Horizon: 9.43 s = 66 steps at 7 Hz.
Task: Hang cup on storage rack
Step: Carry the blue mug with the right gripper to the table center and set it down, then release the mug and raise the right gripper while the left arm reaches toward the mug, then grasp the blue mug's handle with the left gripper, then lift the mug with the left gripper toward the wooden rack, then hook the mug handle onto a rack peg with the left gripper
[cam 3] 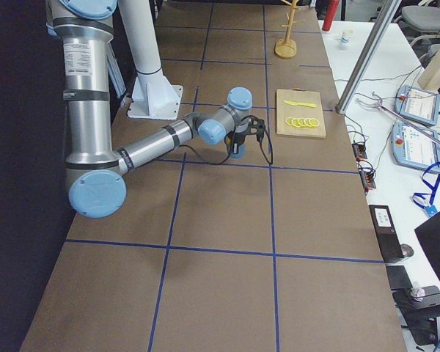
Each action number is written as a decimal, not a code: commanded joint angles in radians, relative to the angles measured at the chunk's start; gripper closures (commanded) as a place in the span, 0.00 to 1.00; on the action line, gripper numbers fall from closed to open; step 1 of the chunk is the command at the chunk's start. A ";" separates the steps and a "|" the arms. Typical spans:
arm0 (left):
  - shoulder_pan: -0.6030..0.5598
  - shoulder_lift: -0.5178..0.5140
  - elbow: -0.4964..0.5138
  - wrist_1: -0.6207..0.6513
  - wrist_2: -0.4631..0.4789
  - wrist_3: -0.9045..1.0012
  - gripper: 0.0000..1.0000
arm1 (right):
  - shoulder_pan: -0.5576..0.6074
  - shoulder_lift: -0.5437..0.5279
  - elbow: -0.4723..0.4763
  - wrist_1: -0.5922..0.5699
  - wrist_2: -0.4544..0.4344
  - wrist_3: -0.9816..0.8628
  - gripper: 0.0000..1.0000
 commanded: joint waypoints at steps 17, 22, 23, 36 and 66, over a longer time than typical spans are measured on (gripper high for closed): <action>0.793 -0.365 -0.113 -0.538 0.419 -0.540 0.05 | 0.046 0.344 -0.029 -0.121 -0.043 0.293 0.00; 1.084 -0.488 0.289 -1.363 0.782 -0.617 0.00 | 0.119 0.239 -0.034 -0.118 -0.051 0.085 0.00; 1.104 -0.531 0.383 -1.453 0.795 -0.612 0.00 | 0.120 0.237 -0.034 -0.118 -0.054 0.077 0.00; 1.213 -0.611 0.536 -1.483 0.882 -0.604 0.23 | 0.117 0.234 -0.039 -0.115 -0.058 0.075 0.00; 0.555 -0.391 0.625 -1.937 0.830 -2.942 0.99 | 0.113 0.205 -0.025 -0.111 -0.098 0.080 0.00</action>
